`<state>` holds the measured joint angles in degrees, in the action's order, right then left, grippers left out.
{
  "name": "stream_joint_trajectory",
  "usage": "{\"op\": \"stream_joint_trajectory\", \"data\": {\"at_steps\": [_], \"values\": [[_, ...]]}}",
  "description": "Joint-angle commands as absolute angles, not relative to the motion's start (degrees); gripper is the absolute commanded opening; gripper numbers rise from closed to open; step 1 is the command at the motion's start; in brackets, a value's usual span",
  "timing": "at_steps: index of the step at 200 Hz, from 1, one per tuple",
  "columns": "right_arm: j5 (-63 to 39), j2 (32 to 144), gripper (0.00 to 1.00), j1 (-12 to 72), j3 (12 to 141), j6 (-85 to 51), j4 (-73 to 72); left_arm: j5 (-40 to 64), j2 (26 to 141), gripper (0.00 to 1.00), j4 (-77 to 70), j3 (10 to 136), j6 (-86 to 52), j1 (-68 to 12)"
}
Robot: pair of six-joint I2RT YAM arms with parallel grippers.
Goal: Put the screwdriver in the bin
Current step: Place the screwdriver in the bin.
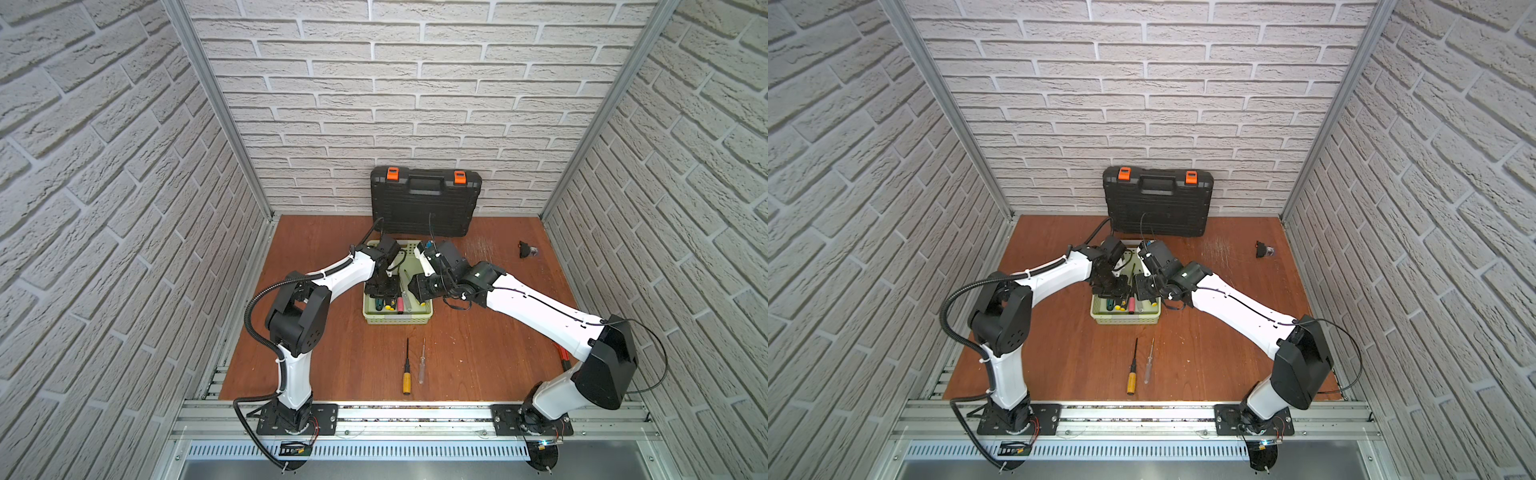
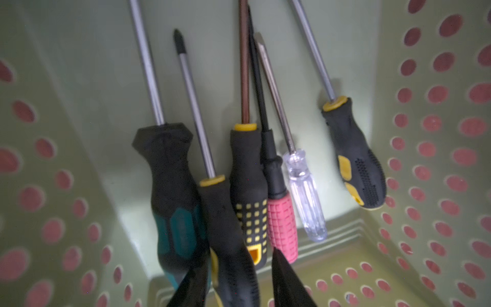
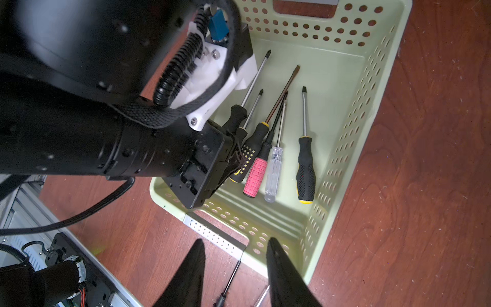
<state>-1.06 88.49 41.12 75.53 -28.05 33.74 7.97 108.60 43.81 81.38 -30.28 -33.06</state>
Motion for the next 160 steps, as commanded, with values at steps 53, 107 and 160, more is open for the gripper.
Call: {"op": "stream_joint_trajectory", "data": {"at_steps": [53, 107, 160], "values": [[6.37, 82.15, 0.40, 50.19, 69.18, -34.70, 40.54, 5.63, 90.92, 0.41, 42.96, 73.12, -33.22, -30.88], [9.00, 83.38, 0.39, 57.46, 61.91, -45.47, 42.87, 5.94, 82.73, 0.41, 39.52, 68.35, -33.37, -30.07], [9.24, 90.45, 0.40, 61.26, 60.41, -54.38, 43.96, 3.63, 75.25, 0.42, 35.33, 59.26, -34.19, -29.76]]}}
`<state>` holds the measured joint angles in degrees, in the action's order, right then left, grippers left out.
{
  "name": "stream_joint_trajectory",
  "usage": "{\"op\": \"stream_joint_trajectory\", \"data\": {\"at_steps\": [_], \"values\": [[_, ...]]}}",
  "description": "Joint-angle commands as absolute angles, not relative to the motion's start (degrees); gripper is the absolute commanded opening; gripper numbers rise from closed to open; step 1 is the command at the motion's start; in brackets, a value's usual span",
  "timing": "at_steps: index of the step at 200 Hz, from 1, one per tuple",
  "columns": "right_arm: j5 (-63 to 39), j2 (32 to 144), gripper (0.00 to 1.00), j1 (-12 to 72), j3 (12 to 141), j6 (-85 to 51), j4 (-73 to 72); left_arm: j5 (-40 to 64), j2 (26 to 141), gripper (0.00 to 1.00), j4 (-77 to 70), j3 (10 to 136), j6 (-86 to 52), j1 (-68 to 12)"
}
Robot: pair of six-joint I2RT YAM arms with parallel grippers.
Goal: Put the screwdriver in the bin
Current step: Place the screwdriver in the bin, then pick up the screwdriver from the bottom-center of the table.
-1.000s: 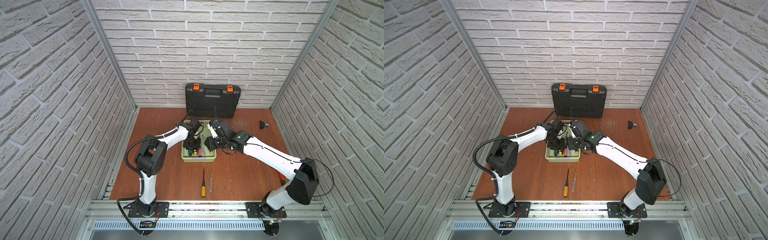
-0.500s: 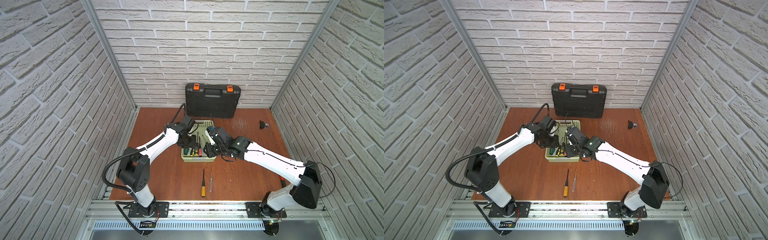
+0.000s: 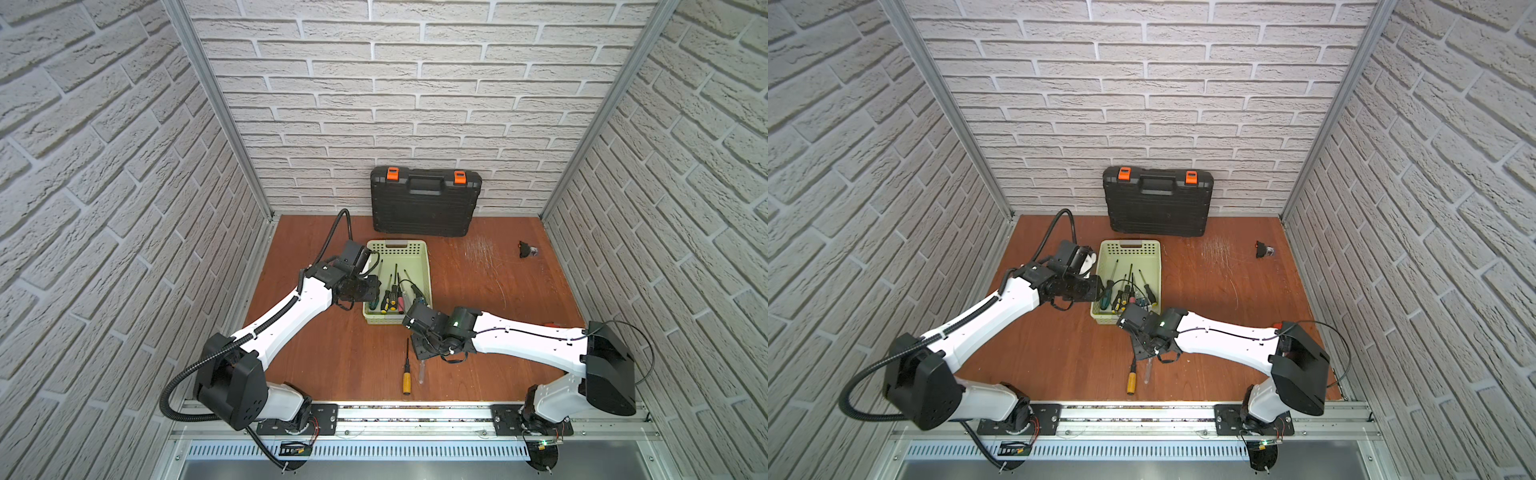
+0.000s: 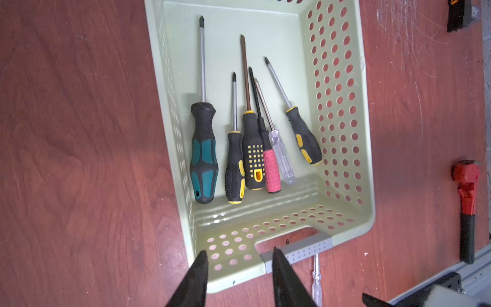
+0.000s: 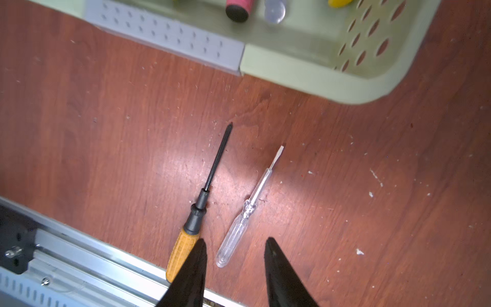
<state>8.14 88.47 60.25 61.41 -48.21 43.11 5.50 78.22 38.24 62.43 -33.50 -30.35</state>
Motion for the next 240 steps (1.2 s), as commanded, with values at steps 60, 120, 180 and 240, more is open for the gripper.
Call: {"op": "stream_joint_trajectory", "data": {"at_steps": [60, 120, 180, 240], "values": [[9.37, 93.60, 0.45, 61.57, 60.04, -58.55, 46.54, 1.78, 68.73, 0.44, 33.91, 52.41, -34.53, -28.05], [7.31, 97.26, 0.40, 61.59, 60.78, -57.88, 45.40, 2.85, 65.53, 0.45, 33.62, 49.68, -34.44, -25.25], [6.20, 99.09, 0.37, 61.64, 61.06, -56.87, 42.93, 3.17, 65.08, 0.45, 34.18, 50.29, -33.79, -24.70], [4.94, 101.82, 0.35, 61.60, 62.07, -55.58, 42.20, 2.84, 66.42, 0.45, 34.80, 51.94, -33.04, -24.53]]}}
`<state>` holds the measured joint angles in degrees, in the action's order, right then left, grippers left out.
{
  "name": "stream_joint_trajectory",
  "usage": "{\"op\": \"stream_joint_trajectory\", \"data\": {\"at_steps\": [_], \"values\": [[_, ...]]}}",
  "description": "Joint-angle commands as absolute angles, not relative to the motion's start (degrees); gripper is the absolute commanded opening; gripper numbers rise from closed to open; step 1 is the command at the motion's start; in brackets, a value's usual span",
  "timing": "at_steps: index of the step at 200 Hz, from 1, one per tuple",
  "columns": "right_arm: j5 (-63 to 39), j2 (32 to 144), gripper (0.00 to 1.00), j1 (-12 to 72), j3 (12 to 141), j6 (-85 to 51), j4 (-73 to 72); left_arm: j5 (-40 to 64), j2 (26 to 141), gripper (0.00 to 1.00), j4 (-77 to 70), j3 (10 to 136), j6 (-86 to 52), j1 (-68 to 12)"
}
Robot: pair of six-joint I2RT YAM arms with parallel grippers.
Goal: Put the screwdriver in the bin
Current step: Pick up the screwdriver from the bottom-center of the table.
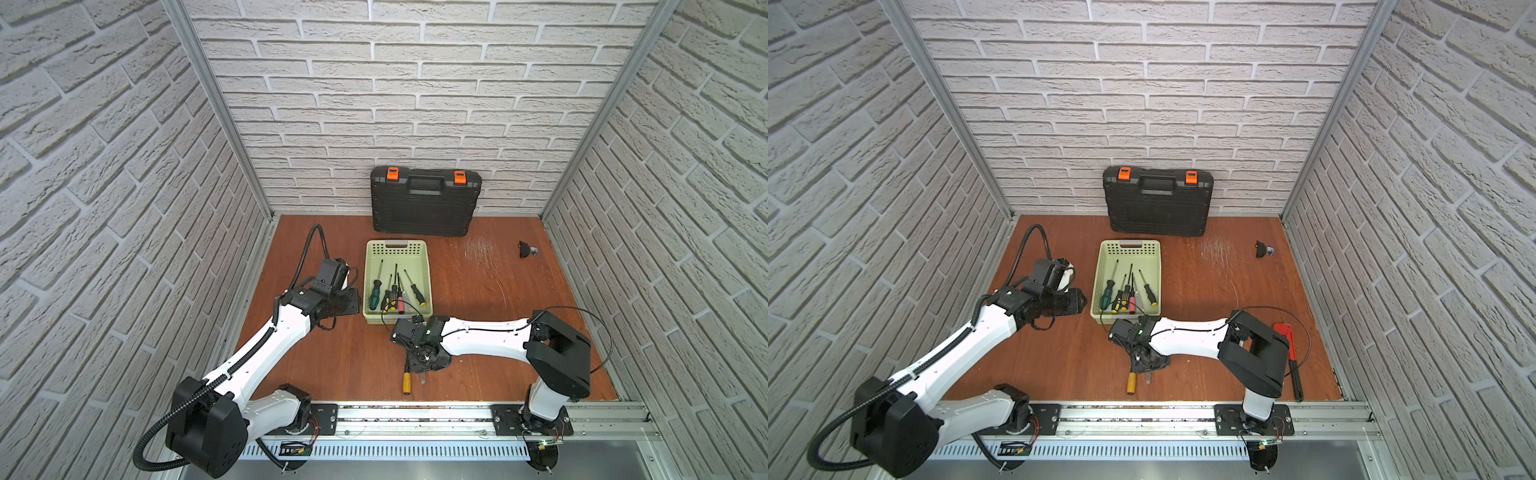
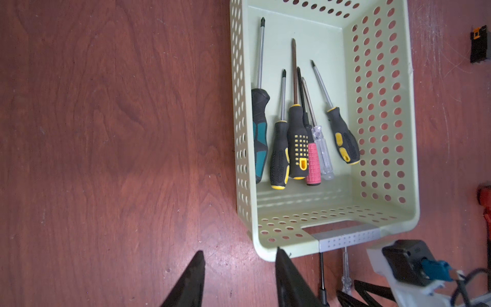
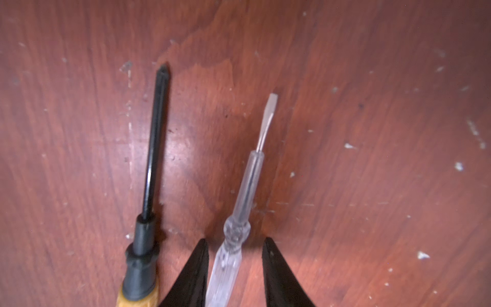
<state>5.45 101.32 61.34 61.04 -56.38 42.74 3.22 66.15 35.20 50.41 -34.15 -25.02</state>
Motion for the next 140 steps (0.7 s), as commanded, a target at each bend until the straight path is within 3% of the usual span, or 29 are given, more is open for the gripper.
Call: {"op": "stream_joint_trajectory", "data": {"at_steps": [1, 46, 78, 140], "values": [[4.93, 101.89, 0.35, 61.65, 62.06, -55.61, 42.15, 2.82, 66.39, 0.45, 34.80, 51.94, -33.04, -24.53], [4.05, 102.39, 0.24, 61.54, 61.62, -55.45, 41.37, 1.21, 65.87, 0.45, 35.11, 52.11, -33.22, -24.35], [2.93, 100.63, 0.07, 61.72, 59.19, -56.82, 39.59, 1.23, 66.79, 0.45, 35.15, 52.94, -33.13, -24.35], [2.17, 92.38, 0.06, 62.37, 54.61, -54.08, 41.29, 1.02, 68.61, 0.45, 33.67, 52.98, -37.91, -24.35]]}}
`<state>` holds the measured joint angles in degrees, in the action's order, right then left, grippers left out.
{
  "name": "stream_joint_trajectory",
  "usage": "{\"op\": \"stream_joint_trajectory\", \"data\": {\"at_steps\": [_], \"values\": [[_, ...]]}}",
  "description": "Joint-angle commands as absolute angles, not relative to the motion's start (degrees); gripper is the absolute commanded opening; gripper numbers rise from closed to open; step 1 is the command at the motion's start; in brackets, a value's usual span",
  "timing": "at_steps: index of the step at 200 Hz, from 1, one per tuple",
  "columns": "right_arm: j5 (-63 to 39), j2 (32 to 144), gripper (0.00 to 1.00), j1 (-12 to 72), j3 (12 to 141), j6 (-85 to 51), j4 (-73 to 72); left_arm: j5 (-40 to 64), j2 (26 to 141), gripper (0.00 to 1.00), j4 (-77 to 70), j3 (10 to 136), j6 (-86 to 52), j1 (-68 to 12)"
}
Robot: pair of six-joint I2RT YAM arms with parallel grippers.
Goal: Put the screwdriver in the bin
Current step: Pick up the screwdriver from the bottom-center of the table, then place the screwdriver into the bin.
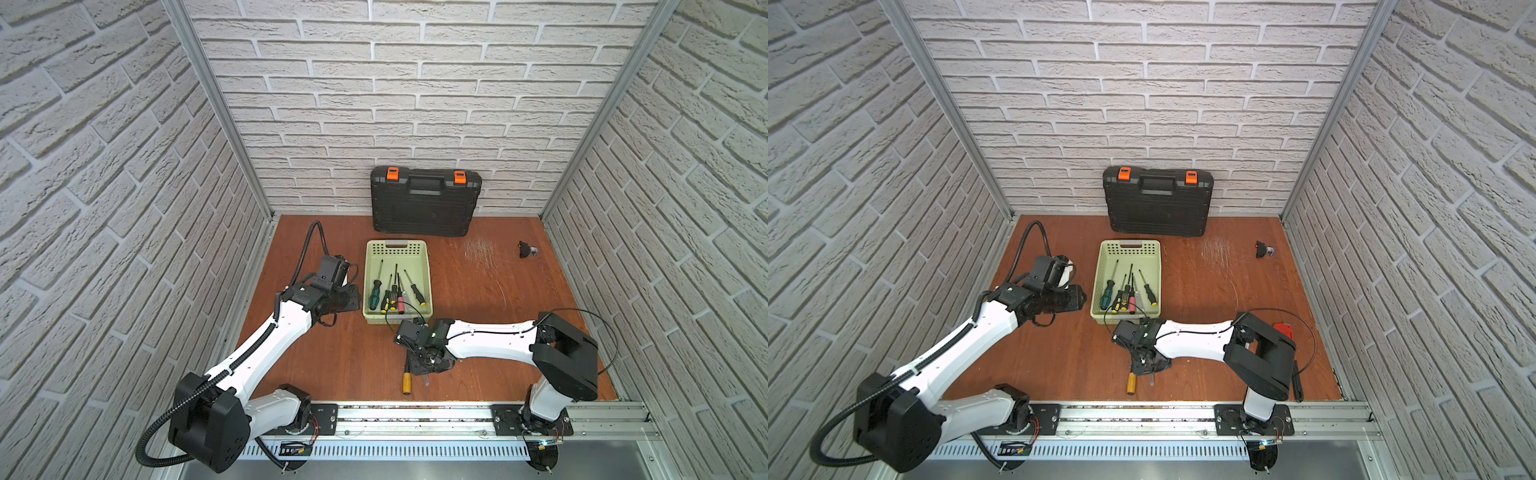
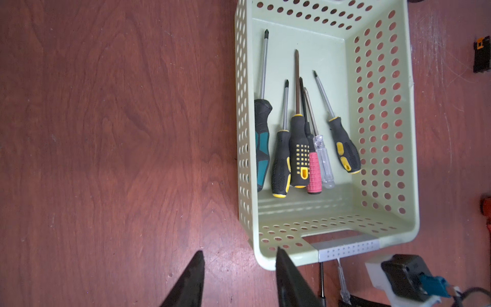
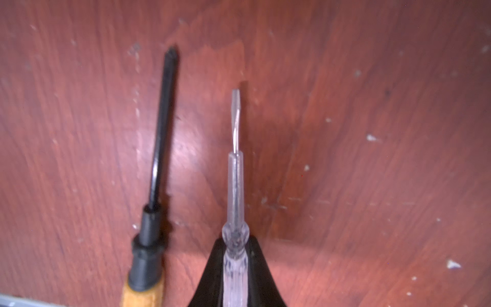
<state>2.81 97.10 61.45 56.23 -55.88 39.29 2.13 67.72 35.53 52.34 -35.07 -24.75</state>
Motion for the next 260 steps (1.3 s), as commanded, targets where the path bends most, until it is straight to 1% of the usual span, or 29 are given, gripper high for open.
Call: {"op": "stream_joint_trajectory", "data": {"at_steps": [1, 55, 85, 104, 139, 158, 178, 201, 228, 260], "values": [[2.18, 92.11, 0.06, 62.39, 54.55, -53.89, 41.43, 0.99, 68.62, 0.45, 33.62, 53.03, -38.11, -24.35], [6.10, 79.35, 0.06, 62.93, 57.41, -45.57, 48.63, 0.51, 71.43, 0.45, 32.88, 56.49, -43.63, -24.23], [6.95, 77.99, 0.06, 62.02, 64.20, -42.33, 48.97, -1.99, 70.72, 0.45, 35.42, 58.27, -44.94, -24.17], [6.52, 80.52, 0.06, 59.82, 70.99, -37.99, 44.45, -3.00, 69.34, 0.45, 35.42, 57.37, -46.32, -24.17], [3.43, 89.54, 0.06, 52.64, 84.10, -31.01, 39.44, -3.42, 66.02, 0.45, 36.79, 56.41, -47.27, -24.17], [6.44, 94.04, 0.06, 50.63, 87.32, -25.55, 36.37, -4.18, 62.87, 0.45, 37.08, 54.61, -47.53, -24.17], [7.40, 100.13, 0.06, 47.79, 91.77, -22.86, 38.71, -4.41, 60.29, 0.45, 37.24, 52.56, -48.18, -24.08], [3.62, 104.41, 0.06, 43.96, 92.37, -23.46, 38.83, -4.64, 58.02, 0.45, 37.35, 50.60, -49.35, -24.08], [8.37, 106.80, 0.06, 42.39, 91.74, -22.19, 39.11, -3.81, 55.89, 0.45, 35.82, 48.19, -51.05, -24.08], [6.11, 109.37, 0.06, 40.93, 92.35, -23.67, 39.46, -3.41, 54.54, 0.45, 34.18, 45.17, -52.06, -24.08]]}}
